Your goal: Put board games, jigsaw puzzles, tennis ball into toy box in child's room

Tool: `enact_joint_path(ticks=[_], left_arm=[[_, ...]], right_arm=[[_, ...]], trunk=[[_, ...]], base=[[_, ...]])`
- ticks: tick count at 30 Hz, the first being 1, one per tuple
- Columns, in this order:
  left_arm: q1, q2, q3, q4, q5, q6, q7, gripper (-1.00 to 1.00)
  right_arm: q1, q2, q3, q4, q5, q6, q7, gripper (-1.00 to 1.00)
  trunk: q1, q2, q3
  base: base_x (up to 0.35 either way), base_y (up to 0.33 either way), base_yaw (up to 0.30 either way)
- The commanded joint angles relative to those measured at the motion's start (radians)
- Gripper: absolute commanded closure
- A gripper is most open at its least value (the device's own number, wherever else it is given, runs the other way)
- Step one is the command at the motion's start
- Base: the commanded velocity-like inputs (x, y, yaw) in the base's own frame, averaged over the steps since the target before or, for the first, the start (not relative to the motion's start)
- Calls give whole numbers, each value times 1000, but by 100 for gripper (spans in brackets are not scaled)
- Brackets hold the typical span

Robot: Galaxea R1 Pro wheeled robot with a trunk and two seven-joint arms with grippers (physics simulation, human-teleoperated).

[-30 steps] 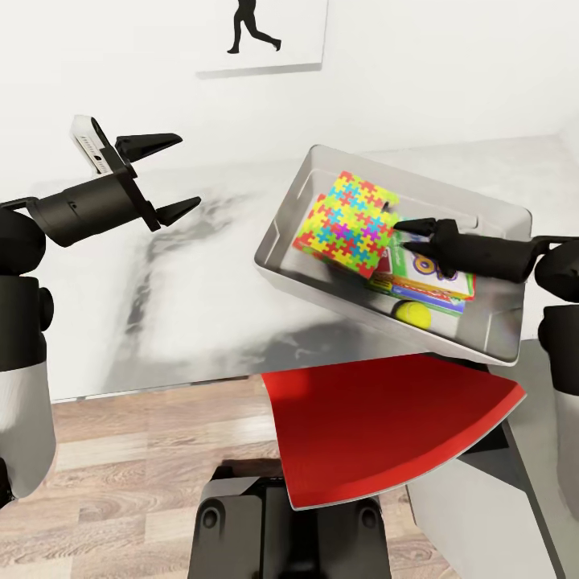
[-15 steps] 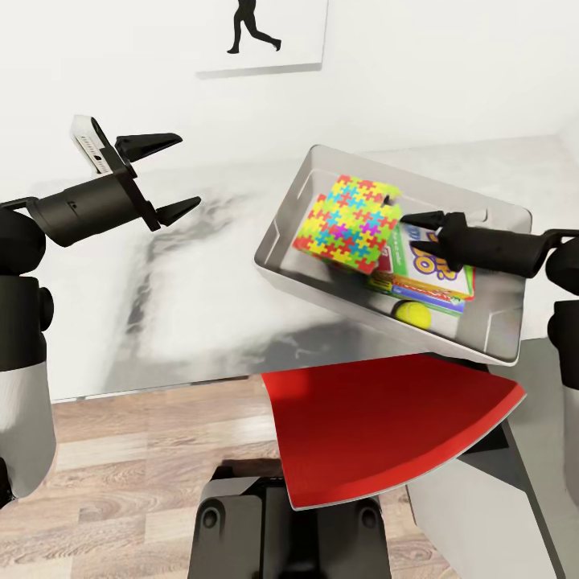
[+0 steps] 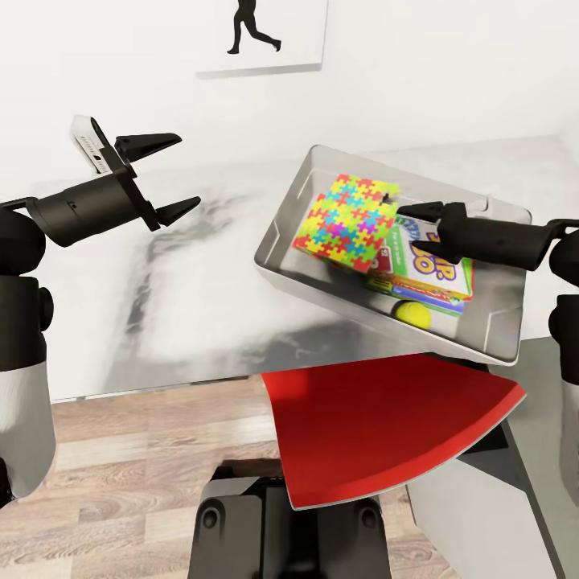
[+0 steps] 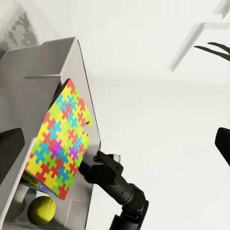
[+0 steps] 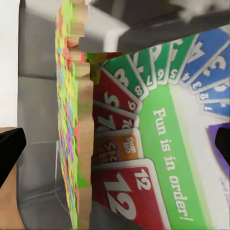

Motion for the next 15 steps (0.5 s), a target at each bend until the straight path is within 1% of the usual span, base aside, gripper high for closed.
enact_joint_path(ticks=[1,9,13,15], left_arm=[[-1,0,0,0,10,-1,10,-100],[-1,1,0,0,10,-1,10,-100],[-1,2,0,0,10,-1,10,-100],[-1,2,0,0,10,-1,10,-100]], right_arm=[[-1,-1,1,35,11,13,-14,-100],[-11,7,3,35,10,32,-13,-100],[-12,5,4,35,10,37,-8,-100],[-12,2,4,34,10,48,10,-100]], trunk=[[1,-1,-1],[1,-1,-1],[1,-1,-1],[1,-1,-1]], base=[[0,0,0],[0,0,0],[0,0,0],[0,0,0]])
